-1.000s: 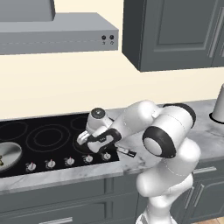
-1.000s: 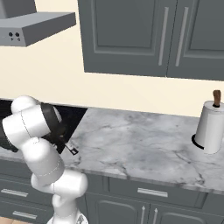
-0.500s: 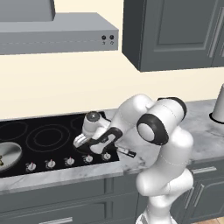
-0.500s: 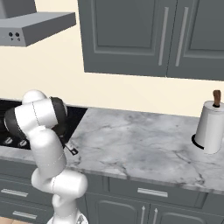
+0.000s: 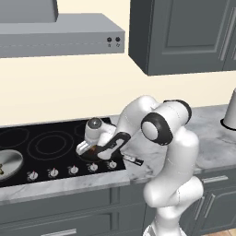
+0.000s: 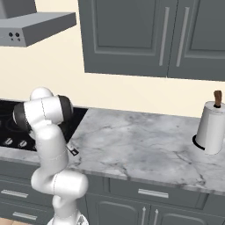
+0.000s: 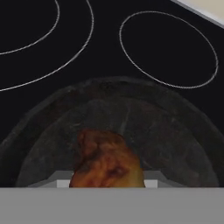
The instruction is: Place both pans onto different burners. Then place the mushroom and the chicken drumstick on different pans.
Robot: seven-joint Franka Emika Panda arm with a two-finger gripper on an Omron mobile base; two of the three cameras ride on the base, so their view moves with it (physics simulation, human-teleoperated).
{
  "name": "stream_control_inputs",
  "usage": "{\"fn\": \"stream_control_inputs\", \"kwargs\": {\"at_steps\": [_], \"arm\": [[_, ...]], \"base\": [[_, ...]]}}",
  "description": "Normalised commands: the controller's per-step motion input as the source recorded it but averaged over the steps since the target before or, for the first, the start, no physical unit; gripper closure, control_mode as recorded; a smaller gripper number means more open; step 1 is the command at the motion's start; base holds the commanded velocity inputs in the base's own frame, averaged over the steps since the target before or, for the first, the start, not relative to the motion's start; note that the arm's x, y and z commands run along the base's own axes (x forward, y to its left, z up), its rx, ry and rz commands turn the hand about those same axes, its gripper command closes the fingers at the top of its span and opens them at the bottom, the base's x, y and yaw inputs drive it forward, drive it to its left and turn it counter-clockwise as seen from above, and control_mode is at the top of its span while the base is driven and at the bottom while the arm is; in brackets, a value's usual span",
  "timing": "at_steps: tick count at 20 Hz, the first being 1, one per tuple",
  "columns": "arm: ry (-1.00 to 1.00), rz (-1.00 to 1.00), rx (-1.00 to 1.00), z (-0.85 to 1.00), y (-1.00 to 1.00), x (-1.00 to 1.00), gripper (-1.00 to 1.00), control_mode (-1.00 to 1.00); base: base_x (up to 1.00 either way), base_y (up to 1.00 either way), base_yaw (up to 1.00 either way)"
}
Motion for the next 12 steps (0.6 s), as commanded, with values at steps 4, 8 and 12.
{"fn": "stream_control_inputs", "kwargs": {"at_steps": [4, 8, 12], "arm": [[0.00, 0.00, 0.00, -0.07, 0.00, 0.35, -1.00, -1.00], [0.00, 0.00, 0.00, -0.03, 0.00, 0.15, -1.00, -1.00], [-0.01, 0.00, 0.00, 0.23, 0.01, 0.01, -1.00, -1.00]], "base": [[0.00, 0.00, 0.00], [0.00, 0.00, 0.00], [0.00, 0.00, 0.00]]}}
